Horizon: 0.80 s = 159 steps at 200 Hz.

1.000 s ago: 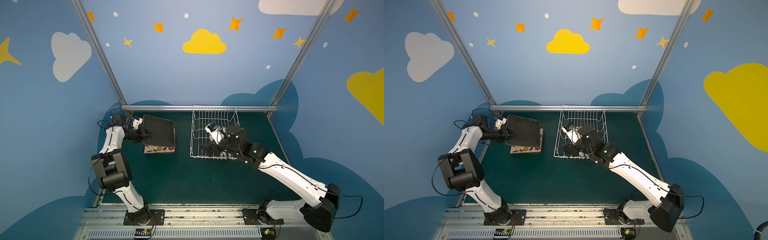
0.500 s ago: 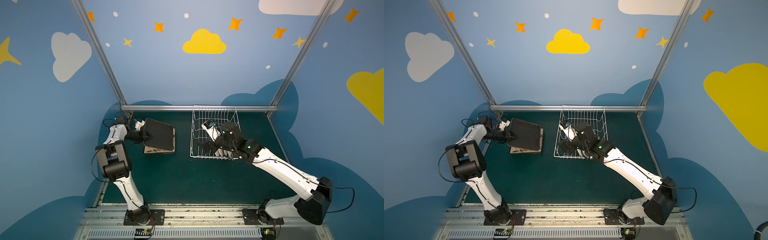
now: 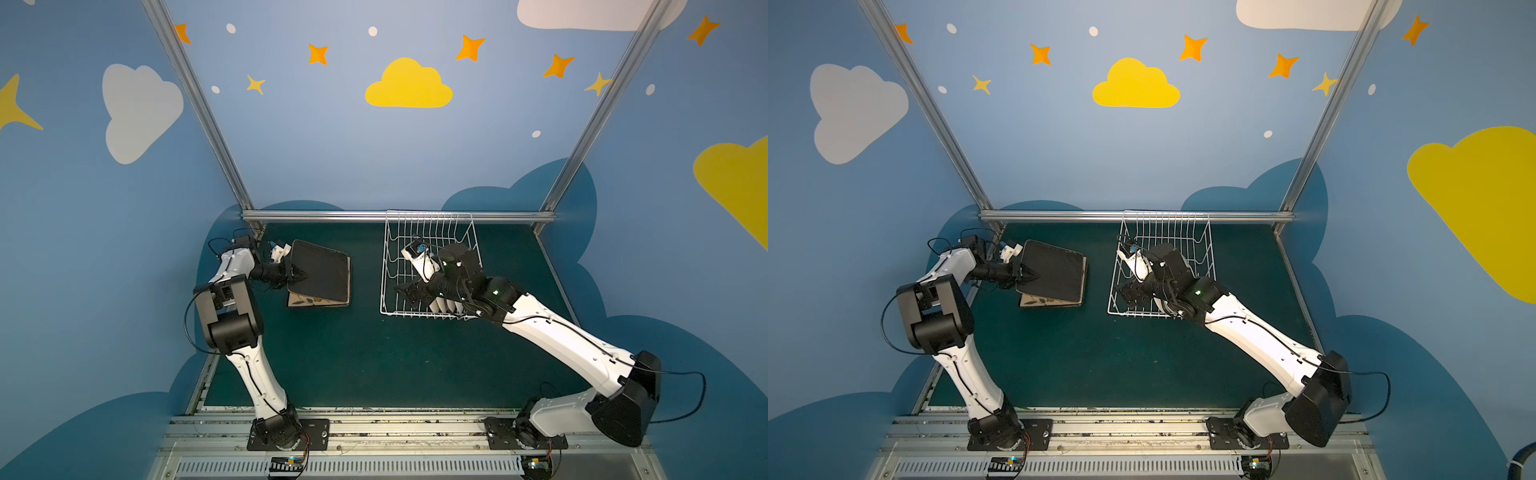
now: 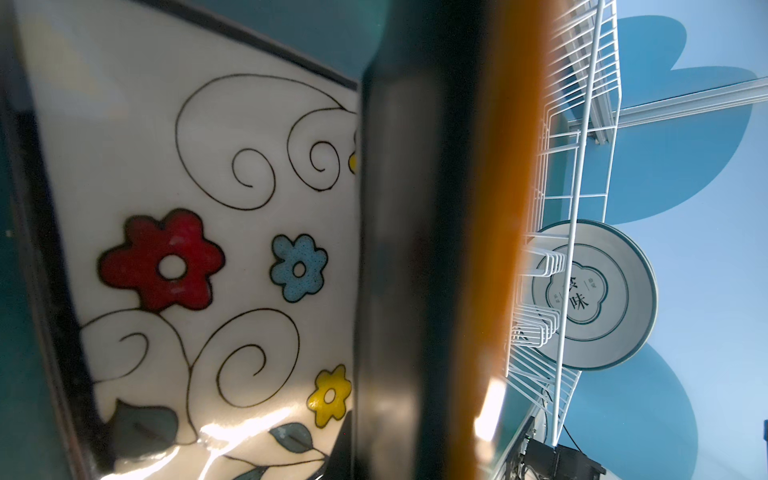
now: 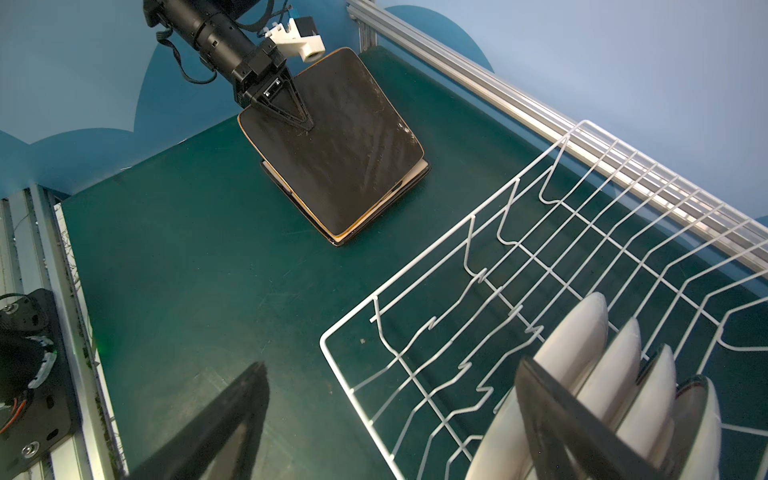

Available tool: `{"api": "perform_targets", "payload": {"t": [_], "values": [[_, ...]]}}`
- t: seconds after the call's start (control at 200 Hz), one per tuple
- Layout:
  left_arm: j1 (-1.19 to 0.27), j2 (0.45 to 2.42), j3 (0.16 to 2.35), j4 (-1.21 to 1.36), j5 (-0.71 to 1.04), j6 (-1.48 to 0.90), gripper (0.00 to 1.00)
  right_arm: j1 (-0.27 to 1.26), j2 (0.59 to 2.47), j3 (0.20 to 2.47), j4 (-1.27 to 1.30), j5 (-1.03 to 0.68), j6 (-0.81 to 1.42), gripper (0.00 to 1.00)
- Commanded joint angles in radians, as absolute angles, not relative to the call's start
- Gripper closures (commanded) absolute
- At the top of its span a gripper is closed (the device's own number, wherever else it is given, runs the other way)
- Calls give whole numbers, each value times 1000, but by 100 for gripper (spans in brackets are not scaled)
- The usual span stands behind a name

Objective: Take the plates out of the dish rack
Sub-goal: 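Lower the black plate onto the flowered plates and open the left gripper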

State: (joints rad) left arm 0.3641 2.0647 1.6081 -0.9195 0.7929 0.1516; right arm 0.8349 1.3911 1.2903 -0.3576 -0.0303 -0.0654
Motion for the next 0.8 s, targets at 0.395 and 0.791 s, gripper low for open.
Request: {"api": "perform_targets", "payload": {"t": [0.395,0.791], "values": [[361,2104,1641,-955,695,195,82,841,1395,1314,-378,-25,-54,8],[370,2117,1644,-969,617,206,72,841,1399,1318,-390,-12,-62,8]]}}
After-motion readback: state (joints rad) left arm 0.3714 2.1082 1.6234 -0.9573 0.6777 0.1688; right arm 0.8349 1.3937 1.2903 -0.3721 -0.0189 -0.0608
